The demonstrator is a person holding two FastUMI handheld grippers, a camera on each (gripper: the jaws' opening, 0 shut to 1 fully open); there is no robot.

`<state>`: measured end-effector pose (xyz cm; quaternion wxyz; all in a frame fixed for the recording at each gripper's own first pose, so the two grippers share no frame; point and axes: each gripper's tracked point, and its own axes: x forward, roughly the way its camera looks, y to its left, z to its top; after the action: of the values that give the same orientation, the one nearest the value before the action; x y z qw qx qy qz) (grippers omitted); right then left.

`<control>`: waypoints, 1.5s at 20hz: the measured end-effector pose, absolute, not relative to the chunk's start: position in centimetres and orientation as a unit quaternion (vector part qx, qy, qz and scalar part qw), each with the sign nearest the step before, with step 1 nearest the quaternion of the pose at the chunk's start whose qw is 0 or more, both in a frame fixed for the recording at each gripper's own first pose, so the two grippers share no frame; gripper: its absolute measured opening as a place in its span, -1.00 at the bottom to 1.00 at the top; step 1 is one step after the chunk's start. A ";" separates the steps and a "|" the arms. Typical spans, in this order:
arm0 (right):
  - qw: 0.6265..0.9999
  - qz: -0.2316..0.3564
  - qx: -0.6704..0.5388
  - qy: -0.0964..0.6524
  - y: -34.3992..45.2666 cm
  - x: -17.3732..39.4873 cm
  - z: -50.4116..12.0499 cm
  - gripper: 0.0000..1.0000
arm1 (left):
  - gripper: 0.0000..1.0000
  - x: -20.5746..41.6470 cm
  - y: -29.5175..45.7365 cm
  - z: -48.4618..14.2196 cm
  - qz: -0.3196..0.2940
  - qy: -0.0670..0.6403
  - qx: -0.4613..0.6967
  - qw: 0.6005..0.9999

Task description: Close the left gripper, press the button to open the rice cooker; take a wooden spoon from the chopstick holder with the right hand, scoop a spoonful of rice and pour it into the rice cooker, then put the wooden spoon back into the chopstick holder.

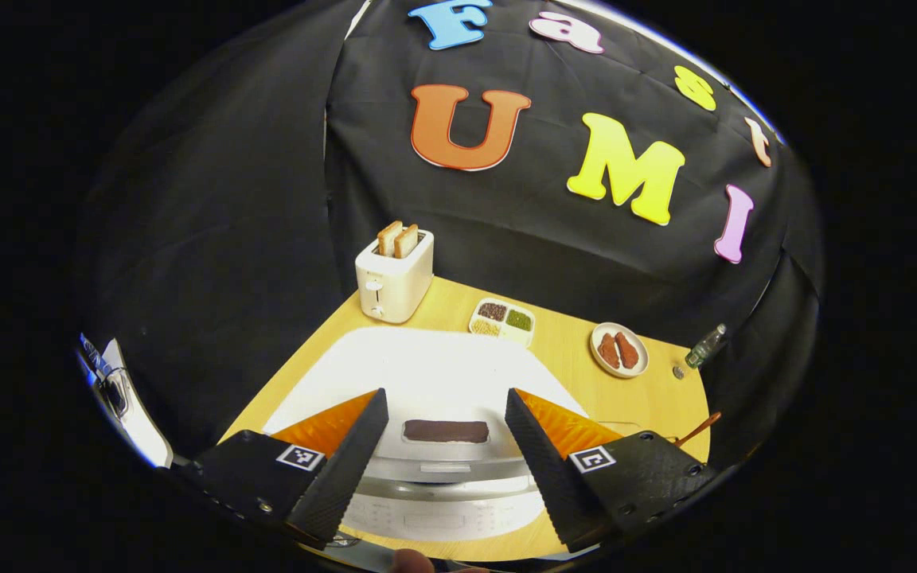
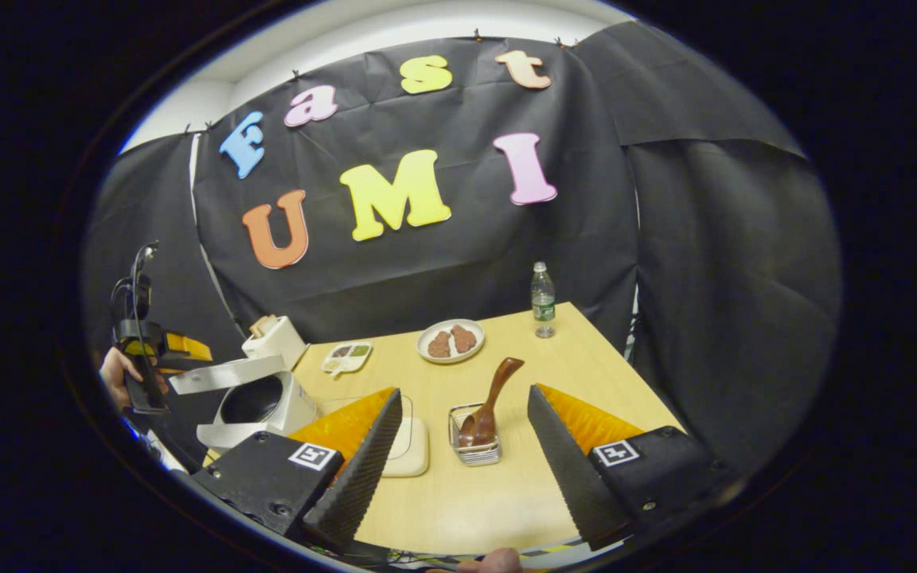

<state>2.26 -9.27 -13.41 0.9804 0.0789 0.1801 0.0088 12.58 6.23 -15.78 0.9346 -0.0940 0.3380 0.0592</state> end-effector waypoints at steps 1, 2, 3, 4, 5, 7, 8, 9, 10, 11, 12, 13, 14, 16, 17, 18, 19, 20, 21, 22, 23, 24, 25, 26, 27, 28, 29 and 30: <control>0.981 0.012 0.070 0.181 -9.0 2.3 -13.4 1.00 | 0.93 12.1 6.0 -16.6 0.059 0.345 -0.090 0.933; 0.982 0.016 0.062 0.180 -8.8 2.4 -13.3 1.00 | 0.93 11.8 6.1 -17.4 0.058 0.351 -0.087 0.930; 0.982 0.020 0.056 0.180 -8.5 2.4 -13.1 1.00 | 0.93 11.4 6.0 -18.2 0.058 0.359 -0.087 0.927; 0.982 0.024 0.052 0.178 -8.3 2.5 -12.9 1.00 | 0.94 10.9 5.9 -19.3 0.058 0.369 -0.089 0.923; 0.983 0.026 0.050 0.176 -8.2 2.6 -12.8 1.00 | 0.94 10.5 5.7 -20.3 0.057 0.378 -0.091 0.920; 0.983 0.029 0.051 0.176 -7.9 2.6 -12.7 1.00 | 0.94 10.0 5.3 -22.3 0.053 0.393 -0.092 0.914; 0.982 0.030 0.054 0.177 -7.9 2.7 -12.9 1.00 | 0.94 9.8 5.3 -23.0 0.052 0.396 -0.090 0.912; 0.982 0.032 0.056 0.178 -7.8 2.7 -12.9 1.00 | 0.94 9.7 5.2 -23.4 0.052 0.400 -0.086 0.911; 0.982 0.032 0.056 0.179 -7.7 2.7 -13.0 1.00 | 0.94 10.0 5.0 -23.5 0.051 0.398 -0.081 0.912; 0.981 0.034 0.056 0.180 -7.6 2.7 -13.1 1.00 | 0.94 9.9 4.9 -23.6 0.050 0.399 -0.077 0.912; 0.982 0.036 0.054 0.179 -7.5 2.7 -13.2 1.00 | 0.92 9.8 4.9 -24.2 0.048 0.404 -0.072 0.910; 0.982 0.038 0.053 0.178 -7.4 2.9 -13.1 1.00 | 0.92 9.4 4.9 -24.7 0.052 0.412 -0.063 0.908; 0.982 0.043 0.052 0.178 -7.1 3.0 -13.1 1.00 | 0.94 9.4 4.9 -24.9 0.050 0.405 -0.050 0.911; 0.982 0.049 0.050 0.174 -6.9 3.3 -13.0 1.00 | 0.92 9.2 5.0 -24.9 0.048 0.401 -0.034 0.914; 0.983 0.052 0.050 0.172 -6.9 3.5 -13.0 1.00 | 0.93 9.2 4.9 -25.2 0.046 0.404 -0.039 0.913; 0.983 0.056 0.050 0.170 -6.7 3.6 -13.1 0.94 | 0.93 9.2 4.7 -25.2 0.040 0.399 -0.038 0.915; 0.982 0.061 0.051 0.170 -6.7 3.8 -13.2 1.00 | 0.94 9.0 4.6 -25.3 0.036 0.400 -0.028 0.916; 0.981 0.065 0.054 0.172 -6.7 4.0 -13.5 1.00 | 0.94 9.0 4.6 -25.2 0.032 0.392 -0.014 0.919; 0.980 0.072 0.059 0.176 -6.6 4.1 -13.8 1.00 | 0.94 9.1 4.5 -25.2 0.033 0.388 -0.014 0.921; 0.979 0.076 0.062 0.179 -6.6 4.4 -14.0 1.00 | 0.96 9.6 4.5 -24.8 0.037 0.378 -0.016 0.925; 0.978 0.080 0.066 0.179 -6.7 4.7 -13.9 1.00 | 0.96 9.8 4.5 -24.9 0.041 0.375 -0.019 0.926; 0.978 0.084 0.069 0.178 -6.8 4.9 -13.8 1.00 | 0.94 9.7 4.6 -24.9 0.045 0.371 -0.016 0.927; 0.978 0.089 0.067 0.174 -6.9 5.2 -13.5 1.00 | 0.94 9.7 4.7 -24.9 0.046 0.369 -0.014 0.928; 0.979 0.093 0.063 0.168 -7.1 5.4 -13.1 1.00 | 0.93 9.9 4.8 -24.5 0.050 0.361 -0.016 0.931; 0.981 0.096 0.056 0.161 -7.3 5.7 -12.7 1.00 | 0.92 10.2 4.9 -24.4 0.058 0.353 -0.022 0.934; 0.982 0.096 0.048 0.157 -7.5 5.9 -12.3 1.00 | 0.87 10.3 5.1 -23.5 0.066 0.342 -0.031 0.937; 0.984 0.092 0.040 0.150 -7.7 5.9 -11.7 1.00 | 0.89 10.3 4.9 -22.6 0.066 0.330 -0.039 0.941; 0.986 0.087 0.035 0.140 -8.0 5.8 -10.8 1.00 | 0.87 10.1 4.6 -21.3 0.065 0.314 -0.044 0.946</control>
<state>5.81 -7.95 -10.81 0.9857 0.0352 0.1398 0.0875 10.07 4.62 -21.31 0.9462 -0.0444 0.3137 0.0654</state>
